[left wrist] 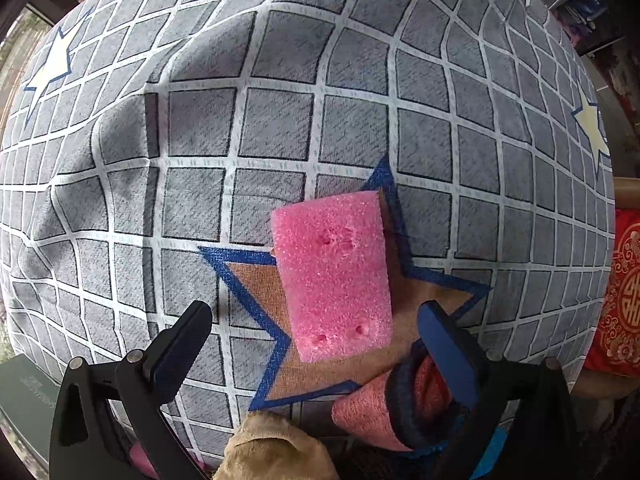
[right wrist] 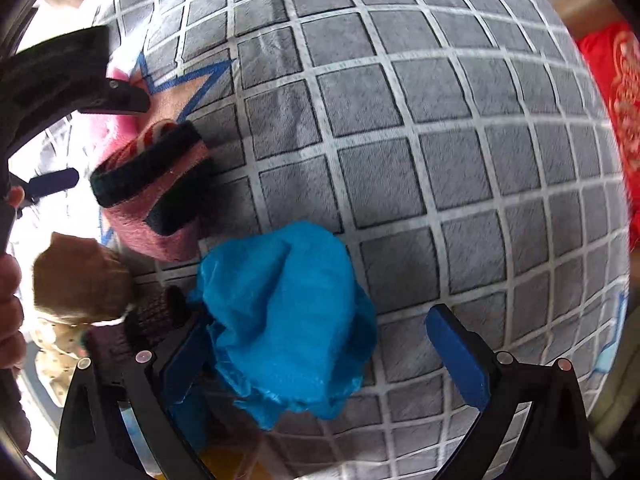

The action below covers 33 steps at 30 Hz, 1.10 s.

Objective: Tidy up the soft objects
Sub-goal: 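Grasp the pink foam sponge with the left tool while the right tool grasps the blue cloth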

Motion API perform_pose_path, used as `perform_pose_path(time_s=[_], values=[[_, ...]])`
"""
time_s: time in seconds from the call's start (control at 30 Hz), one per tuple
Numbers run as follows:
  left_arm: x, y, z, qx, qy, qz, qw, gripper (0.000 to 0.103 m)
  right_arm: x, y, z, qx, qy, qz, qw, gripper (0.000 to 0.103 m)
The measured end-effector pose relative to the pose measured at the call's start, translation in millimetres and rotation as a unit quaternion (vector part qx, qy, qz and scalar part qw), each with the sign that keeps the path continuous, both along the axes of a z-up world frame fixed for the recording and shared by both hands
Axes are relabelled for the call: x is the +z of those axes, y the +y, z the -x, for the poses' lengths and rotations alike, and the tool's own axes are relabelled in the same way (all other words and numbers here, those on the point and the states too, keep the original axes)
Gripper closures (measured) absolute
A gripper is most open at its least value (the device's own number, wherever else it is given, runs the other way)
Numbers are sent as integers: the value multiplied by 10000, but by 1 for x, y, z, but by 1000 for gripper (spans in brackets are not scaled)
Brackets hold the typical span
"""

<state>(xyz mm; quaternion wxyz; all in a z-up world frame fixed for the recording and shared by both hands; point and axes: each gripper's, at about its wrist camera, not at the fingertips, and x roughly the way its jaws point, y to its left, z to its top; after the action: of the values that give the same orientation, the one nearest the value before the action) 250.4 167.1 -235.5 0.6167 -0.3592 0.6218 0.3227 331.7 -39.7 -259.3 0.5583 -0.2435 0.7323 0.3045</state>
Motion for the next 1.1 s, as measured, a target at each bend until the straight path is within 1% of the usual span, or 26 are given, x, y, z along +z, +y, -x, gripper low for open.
perform_pose_path(time_s=[0.07,0.1,0.13,0.27,0.33,0.37,0.4,0.43,0.47,0.5,0.53,0.57,0.63,0.67,0.7,0.73,0.77,0.8,0.83,0.87,0.93,1.0,1.1], values=[[-9,-1,-6,-63,182,-29,9998,1,-7,7,5,221,-146,68,9996,0],[-11,-2,-7,-105,194,-89,9997,0,-10,9,7,363,-218,87,9991,0],[-13,-1,-11,-115,179,-84,9997,0,-14,18,15,450,-216,-41,9987,0],[-21,2,-18,-156,270,60,9995,1,-20,19,33,787,-349,-122,9962,0],[-20,3,-27,-193,269,77,9994,5,-7,11,37,945,-393,-98,9947,0],[-19,3,-30,-255,249,41,9994,6,-9,11,37,1004,-414,-120,9940,3],[-17,3,-33,-318,216,-10,9993,11,-12,9,49,1044,-385,-182,9936,10],[-15,3,-35,-378,182,-58,9991,17,-7,5,50,1078,-406,-178,9932,13],[-12,2,-37,-426,170,-86,9989,20,-10,6,50,1113,-394,-199,9928,13],[-9,1,-35,-461,165,-109,9987,26,-9,6,47,1142,-389,-183,9925,13],[-8,1,-37,-498,163,-118,9986,29,-4,7,43,1169,-409,-144,9922,13],[-7,0,-39,-533,161,-121,9984,31,-2,11,46,1187,-434,-123,9919,13],[-2,-5,-43,-601,140,-179,9979,42,-6,17,42,1254,-459,-116,9910,13],[1,-7,-45,-641,125,-211,9976,47,-8,15,46,1278,-459,-116,9907,13],[5,-11,-48,-680,125,-219,9974,51,9,21,38,1285,-484,-48,9905,14],[6,-12,-49,-696,133,-204,9973,52,10,20,39,1288,-488,-36,9905,20],[8,-12,-50,-688,120,-198,9974,52,19,19,34,1316,-531,-23,9899,25],[12,-15,-50,-659,114,-213,9975,53,26,20,23,1360,-555,-63,9891,41],[11,-12,-48,-612,92,-241,9978,53,30,19,25,1414,-562,-154,9882,61],[12,-9,-45,-567,82,-263,9980,53,31,20,14,1439,-460,-225,9883,64],[18,-6,-42,-527,67,-344,9980,53,34,16,10,1380,-330,-283,9895,64],[29,-5,-37,-608,5,-499,9969,53,42,12,6,1215,-197,-432,9914,64],[56,-11,-37,-776,-128,-753,9941,53,56,6,0,1002,-80,-639,9929,64]])
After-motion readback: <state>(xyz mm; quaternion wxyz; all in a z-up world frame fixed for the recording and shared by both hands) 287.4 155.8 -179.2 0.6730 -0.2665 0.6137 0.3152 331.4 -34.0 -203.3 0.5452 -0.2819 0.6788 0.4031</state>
